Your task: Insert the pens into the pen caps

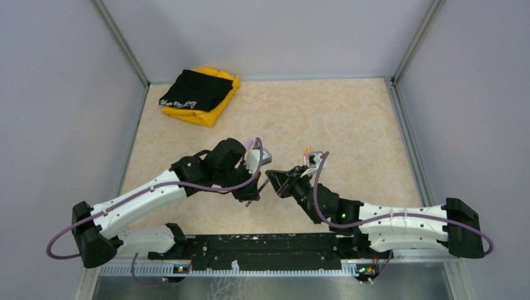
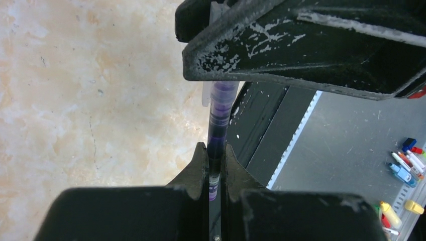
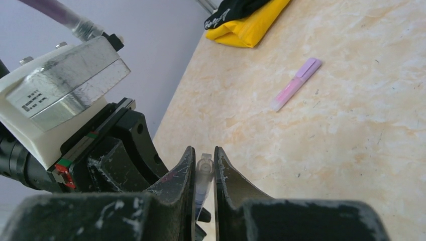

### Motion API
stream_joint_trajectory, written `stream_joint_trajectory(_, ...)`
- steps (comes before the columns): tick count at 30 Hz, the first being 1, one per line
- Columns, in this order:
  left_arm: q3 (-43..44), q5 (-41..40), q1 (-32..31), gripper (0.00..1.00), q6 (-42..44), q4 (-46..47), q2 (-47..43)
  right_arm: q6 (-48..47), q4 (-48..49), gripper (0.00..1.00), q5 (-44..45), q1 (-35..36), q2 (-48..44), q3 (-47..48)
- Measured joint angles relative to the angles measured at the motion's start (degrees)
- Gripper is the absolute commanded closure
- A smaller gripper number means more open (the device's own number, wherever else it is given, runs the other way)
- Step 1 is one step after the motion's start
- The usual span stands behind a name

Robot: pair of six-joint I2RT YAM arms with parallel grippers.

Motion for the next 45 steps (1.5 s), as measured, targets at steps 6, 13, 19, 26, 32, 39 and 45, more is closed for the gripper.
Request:
stream_joint_trajectory(6,0.0,0.42,-0.02,1.0,0.52,0.72,0.0,-1.33,-7.23,1.0,2.16,1.42,-1.53,2.86)
stream_joint_trajectory(13,-0.02,4.79,0.04,1.0,1.36,14.51,-0.85,-9.2,-24.52,0.88,2.82,-0.13,-5.11,17.64)
stream_joint_trajectory(19,-0.17,7.39,0.44,1.0,1.33,24.94,-1.92,-12.96,-31.63,0.74,-0.57,-1.36,-4.61,26.1)
stream_joint_trajectory(26,0.13,6.86,1.42,1.0,2.16,32.68,-2.84,-16.55,-37.62,0.62,-4.55,-1.36,-2.45,32.5)
stream_joint_trajectory(32,-1.64,2.43,1.57,1.0,2.27,34.03,-4.46,-17.64,-38.34,0.6,-5.62,-1.16,-5.27,31.91)
stream_joint_trajectory(39,-3.34,-0.81,1.66,1.0,1.88,33.83,-5.18,-17.44,-41.03,0.61,-3.96,-1.16,-8.66,27.23)
stream_joint_trajectory(45,-3.37,0.85,1.68,1.0,1.92,33.86,-5.16,-14.43,-46.62,0.61,4.15,-1.7,-7.56,27.78)
